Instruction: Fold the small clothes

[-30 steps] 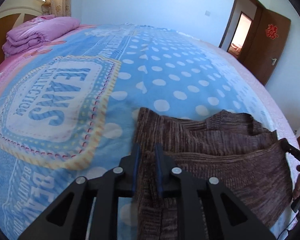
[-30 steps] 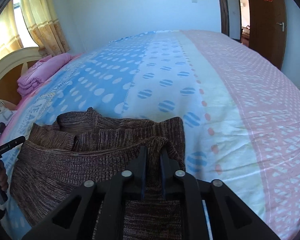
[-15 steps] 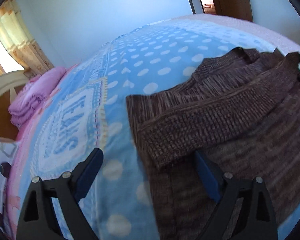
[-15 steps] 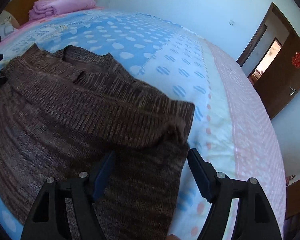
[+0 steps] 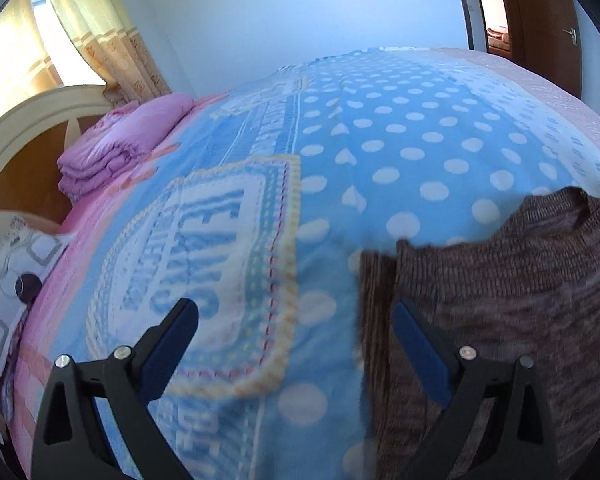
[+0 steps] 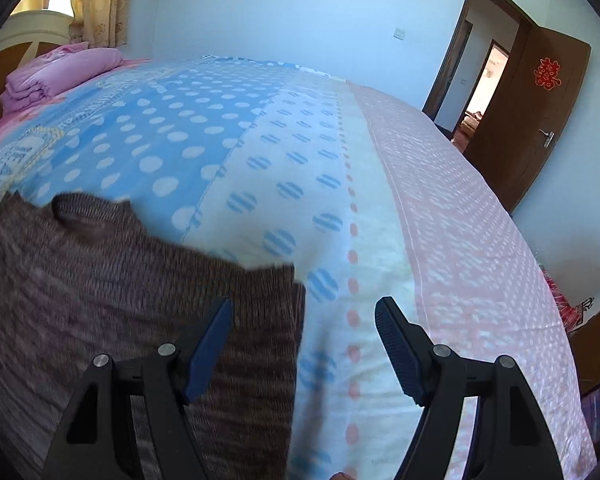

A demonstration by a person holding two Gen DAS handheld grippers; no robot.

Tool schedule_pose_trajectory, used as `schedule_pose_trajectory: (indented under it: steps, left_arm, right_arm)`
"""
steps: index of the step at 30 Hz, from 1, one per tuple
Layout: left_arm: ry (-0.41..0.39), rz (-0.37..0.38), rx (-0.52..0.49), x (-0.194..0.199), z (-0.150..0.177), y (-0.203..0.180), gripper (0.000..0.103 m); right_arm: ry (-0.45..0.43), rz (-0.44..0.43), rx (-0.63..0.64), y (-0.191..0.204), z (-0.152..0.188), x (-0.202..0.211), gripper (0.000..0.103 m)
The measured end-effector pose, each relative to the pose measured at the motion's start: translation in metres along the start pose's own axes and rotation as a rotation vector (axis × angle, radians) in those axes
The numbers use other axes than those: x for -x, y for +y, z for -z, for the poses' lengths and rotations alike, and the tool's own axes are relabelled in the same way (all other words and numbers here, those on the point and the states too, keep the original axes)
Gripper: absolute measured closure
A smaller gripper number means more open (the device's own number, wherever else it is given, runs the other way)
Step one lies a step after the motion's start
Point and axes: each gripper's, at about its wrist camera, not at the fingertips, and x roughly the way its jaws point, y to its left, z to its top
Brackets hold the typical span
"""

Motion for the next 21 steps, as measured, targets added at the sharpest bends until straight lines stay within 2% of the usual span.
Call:
schedule_pose_trajectory:
  steps: [4,7,10,12,14,18,19,20,21]
  left_arm:
    - [-0.023,0.061,0.069,0.028,0.035,0.012,0.003]
    - [-0.063,0.179,0.137,0.058,0.067,0.022,0.003]
    - [-0.063,0.265,0.168,0.070,0.089,0.021,0.005]
    - [-0.044,0.335,0.175,0.071,0.099,0.017,0.014]
    - [-0.024,0.363,0.161,0.069,0.104,0.008,0.031]
    - [-0.001,0.395,0.183,0.064,0.111,-0.001,0.032]
    - [0.001,0.403,0.186,0.065,0.114,-0.002,0.038]
    - [0.003,0.409,0.188,0.064,0.116,-0.003,0.049]
    - [0.014,0.413,0.191,0.062,0.117,-0.003,0.055]
  right_arm:
    - [0.039,-0.128,-0.130,-0.017,0.038,0.021,0.029]
    - [0.043,-0.261,-0.254,-0.030,0.077,0.048,0.029]
    - [0.044,-0.345,-0.339,-0.034,0.111,0.069,0.029]
    - [0.047,-0.385,-0.371,-0.032,0.127,0.076,0.039]
    - [0.052,-0.387,-0.370,-0.027,0.136,0.080,0.053]
    - [0.054,-0.390,-0.367,-0.021,0.143,0.082,0.054]
    - [0.055,-0.385,-0.353,-0.017,0.144,0.083,0.061]
    - [0.057,-0.377,-0.339,-0.015,0.145,0.082,0.083]
    - [0.064,-0.374,-0.331,-0.013,0.146,0.080,0.091]
